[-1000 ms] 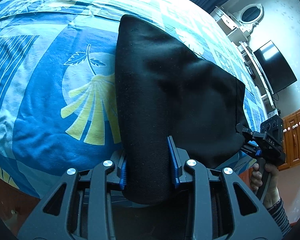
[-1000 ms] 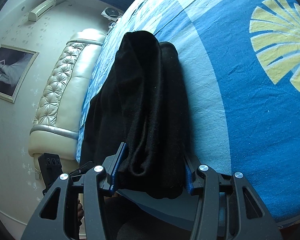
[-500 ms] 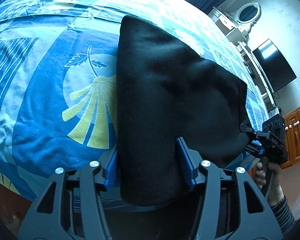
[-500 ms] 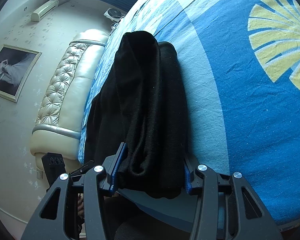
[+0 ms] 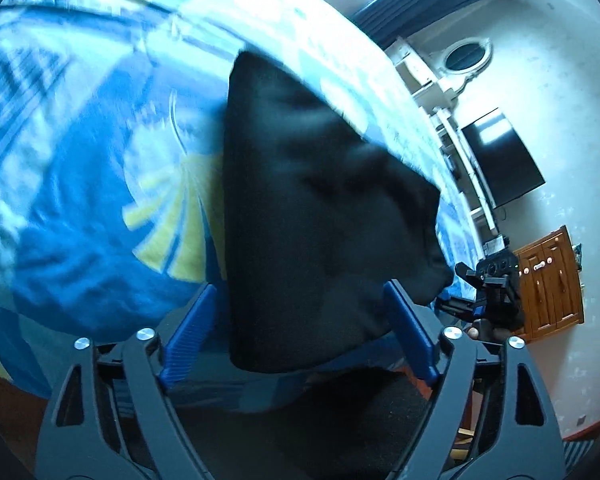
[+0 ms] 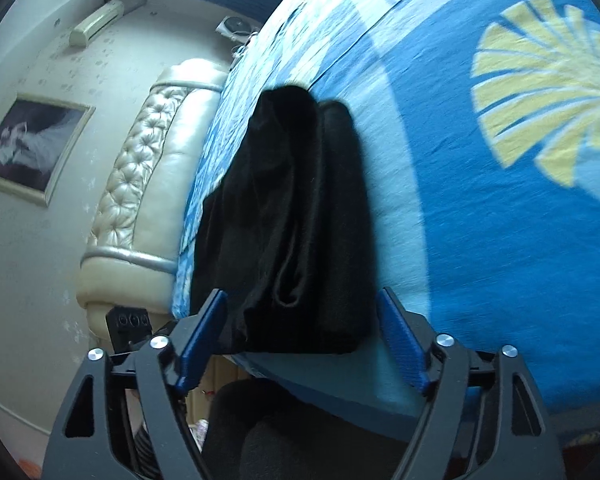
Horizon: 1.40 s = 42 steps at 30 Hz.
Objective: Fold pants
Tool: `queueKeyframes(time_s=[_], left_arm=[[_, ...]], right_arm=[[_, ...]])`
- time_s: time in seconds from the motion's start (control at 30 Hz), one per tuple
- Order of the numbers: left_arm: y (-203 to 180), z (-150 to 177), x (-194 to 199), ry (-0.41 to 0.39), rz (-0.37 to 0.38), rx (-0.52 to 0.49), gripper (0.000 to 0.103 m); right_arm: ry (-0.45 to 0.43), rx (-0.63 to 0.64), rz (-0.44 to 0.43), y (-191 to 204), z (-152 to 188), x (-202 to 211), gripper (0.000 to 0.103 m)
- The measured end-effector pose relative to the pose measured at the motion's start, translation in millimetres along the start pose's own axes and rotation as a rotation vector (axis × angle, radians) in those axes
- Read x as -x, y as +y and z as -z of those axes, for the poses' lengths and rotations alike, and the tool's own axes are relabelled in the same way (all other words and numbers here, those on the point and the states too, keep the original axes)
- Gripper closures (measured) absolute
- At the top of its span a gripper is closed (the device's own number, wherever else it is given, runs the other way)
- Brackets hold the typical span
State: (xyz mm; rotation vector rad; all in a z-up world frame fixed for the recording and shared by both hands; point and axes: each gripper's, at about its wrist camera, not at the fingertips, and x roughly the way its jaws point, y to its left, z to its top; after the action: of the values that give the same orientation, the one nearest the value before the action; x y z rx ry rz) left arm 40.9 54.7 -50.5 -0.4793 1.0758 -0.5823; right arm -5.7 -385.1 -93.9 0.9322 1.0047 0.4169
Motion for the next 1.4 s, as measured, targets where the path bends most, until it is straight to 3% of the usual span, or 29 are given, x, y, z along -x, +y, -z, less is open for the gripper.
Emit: queueKeyframes(time_s=[0.27,0.57,0.6,0.63,0.67,0.7,0.73,0.83,1.13,1.4], left_arm=[[26.8,-57.6,-34.9,0.013,0.023,0.087,0.016],[41.7,-104.1,-81.2,0.048,0.038,0.093,0.016],[38.6,-105.8,-83.8,0.053,0.02,0.067,0.018],[36.1,-105.7,-85.6,0.059,-0.006,0.043,0.03],[34.3,-106.7,-87.9,0.067,-0.03,0.017,0.036],[29.6,-106.8,-90.5,0.078,-0.041,-0.021,0.052],[25.8,-106.7,-91.3,0.082,-0.046,-0.042,0.061],[12.6,-104.9,-87.3,0.056,-0.091,-0.109,0.074],[-0.7,-119.4,-85.7,0.006,-0.192,-0.174,0.081],[1.4,-165.2,-85.6,-0.04,-0.275,-0.185,0.082]], right_arm=[[-0.035,-0.005,0.007,0.5,-57.0,-27.5,0.023],[0.025,0.005,-0.057,3.8,-94.5,-71.5,0.023],[0.033,0.023,-0.046,6.4,-93.8,-74.0,0.023],[0.045,0.057,-0.02,11.2,-92.3,-78.8,0.027],[0.058,0.083,0.007,12.7,-90.2,-82.4,0.041],[0.071,0.089,0.022,11.4,-87.6,-85.5,0.051],[0.065,0.082,0.02,9.9,-86.6,-86.4,0.053],[0.049,0.08,0.002,10.6,-84.5,-83.4,0.061],[-0.001,0.131,-0.019,26.8,-99.2,-80.0,0.066],[-0.049,0.147,-0.05,44.1,-131.5,-98.9,0.066]])
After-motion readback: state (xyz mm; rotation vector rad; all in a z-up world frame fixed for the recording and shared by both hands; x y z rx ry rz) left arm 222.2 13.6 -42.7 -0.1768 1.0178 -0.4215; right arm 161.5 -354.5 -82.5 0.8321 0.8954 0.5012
